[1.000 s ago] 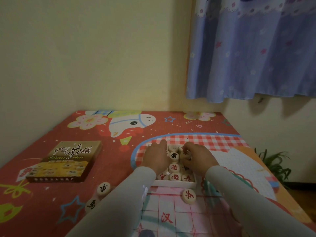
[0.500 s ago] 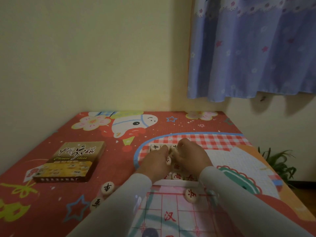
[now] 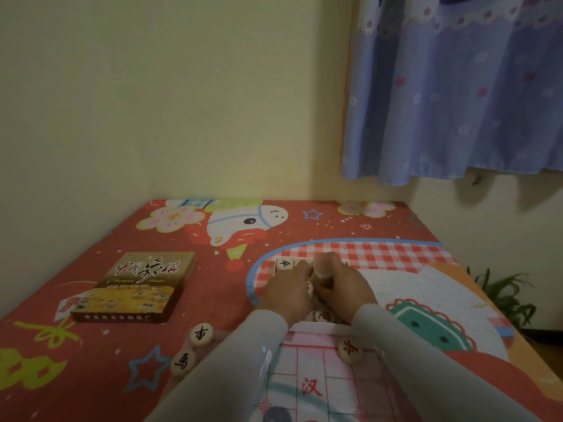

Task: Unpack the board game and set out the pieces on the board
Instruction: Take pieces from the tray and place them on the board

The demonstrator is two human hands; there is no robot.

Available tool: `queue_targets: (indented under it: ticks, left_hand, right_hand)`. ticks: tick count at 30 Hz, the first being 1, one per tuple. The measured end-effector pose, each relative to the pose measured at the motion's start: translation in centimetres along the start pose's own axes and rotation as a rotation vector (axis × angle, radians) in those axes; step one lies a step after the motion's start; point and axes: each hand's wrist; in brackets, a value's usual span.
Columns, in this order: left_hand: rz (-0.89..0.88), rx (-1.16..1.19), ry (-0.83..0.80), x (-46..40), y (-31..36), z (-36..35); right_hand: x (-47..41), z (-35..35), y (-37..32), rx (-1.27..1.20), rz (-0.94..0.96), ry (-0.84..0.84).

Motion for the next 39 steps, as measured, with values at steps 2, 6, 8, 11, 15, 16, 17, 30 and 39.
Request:
queue_targets:
  ticks: [2,6,8,11,15,16,17,30,39]
  left_hand:
    - [0.009,0.036,0.018,0.2,-0.1,0.1]
    - [0.163,0.411,0.054,0.8,-0.4,1.6]
    - [0.305,0.964,-0.012,1.5,-0.3,2.6]
    - [0.445,1.616,-0.112,3.0,0.3,3.8]
    - [0.539,1.811,-0.145,5.0,0.7,4.8]
    - [0.562,1.821,-0.151,5.6,0.8,5.1]
    - [0.583,1.820,-0.160,5.9,1.0,5.2]
    - [0.597,1.766,-0.272,14.0,1.9,6.0]
    - [0.656,1.814,-0.272,17.7,1.6,6.2]
  right_hand:
    - [0.3,0.3,0.0,-0.042,0.004,0.012]
    - [1.1,1.8,-0.2,-0.163,0.037,0.060]
    - [1.7,2.6,-0.8,-0.257,0.035,0.072]
    - [2.9,3.3,-2.1,-0.334,0.053,0.055]
    - [4.6,3.7,-4.4,-0.357,0.110,0.024]
    - [5.3,3.8,-5.1,-0.366,0.120,0.010]
    - [5.8,3.7,-5.4,-0.372,0.131,-0.001]
    - [13.9,3.0,-10.3,-0.251,0.269,-0.118]
    - [16.4,1.5,-11.0,-0.251,0.308,-0.077]
Point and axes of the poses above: each hand's wrist, its own x-axis away from the middle knuckle, its own z-axis out of the back of the hand, y = z × x, and after that the axes turned 9 degrees about -x, right-handed
